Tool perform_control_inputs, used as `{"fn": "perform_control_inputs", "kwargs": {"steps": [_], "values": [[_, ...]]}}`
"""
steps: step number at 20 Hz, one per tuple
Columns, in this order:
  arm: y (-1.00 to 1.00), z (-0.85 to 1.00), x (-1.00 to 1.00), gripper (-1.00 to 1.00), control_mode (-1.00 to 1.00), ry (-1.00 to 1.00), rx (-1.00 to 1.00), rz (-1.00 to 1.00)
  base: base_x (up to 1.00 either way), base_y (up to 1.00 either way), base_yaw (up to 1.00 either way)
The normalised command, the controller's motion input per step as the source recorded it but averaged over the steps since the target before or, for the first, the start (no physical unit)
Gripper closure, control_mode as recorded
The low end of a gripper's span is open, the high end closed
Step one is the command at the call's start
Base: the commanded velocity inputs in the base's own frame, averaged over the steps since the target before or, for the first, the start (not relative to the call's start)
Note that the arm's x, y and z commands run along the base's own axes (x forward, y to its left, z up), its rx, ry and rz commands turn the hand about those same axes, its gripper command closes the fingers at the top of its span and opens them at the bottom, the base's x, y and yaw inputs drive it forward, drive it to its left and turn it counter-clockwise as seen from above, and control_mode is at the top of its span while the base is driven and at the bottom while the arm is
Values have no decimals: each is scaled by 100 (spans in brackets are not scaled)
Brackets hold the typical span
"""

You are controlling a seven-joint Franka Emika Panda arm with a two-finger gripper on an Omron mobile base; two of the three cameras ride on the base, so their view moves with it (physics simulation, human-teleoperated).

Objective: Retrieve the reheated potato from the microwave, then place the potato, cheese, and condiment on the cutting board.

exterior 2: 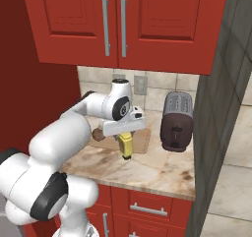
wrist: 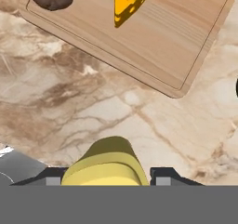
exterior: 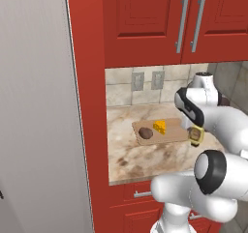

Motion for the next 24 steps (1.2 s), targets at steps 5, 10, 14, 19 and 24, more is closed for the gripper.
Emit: {"fn": "perform_control_inputs", "kwargs": {"steps": [5, 10, 14, 19, 24], "values": [[-11, 0, 37, 100, -100, -1, 3, 0, 0, 0, 0], [-1, 0, 43, 100, -100, -4, 6, 0, 0, 0, 0], [0, 1, 42, 100, -100, -4, 5, 0, 0, 0, 0], [0, -5, 38, 100, -100, -1, 3, 0, 0, 0, 0], [0, -19, 33, 100, -100, 0, 5, 0, 0, 0, 0]]}}
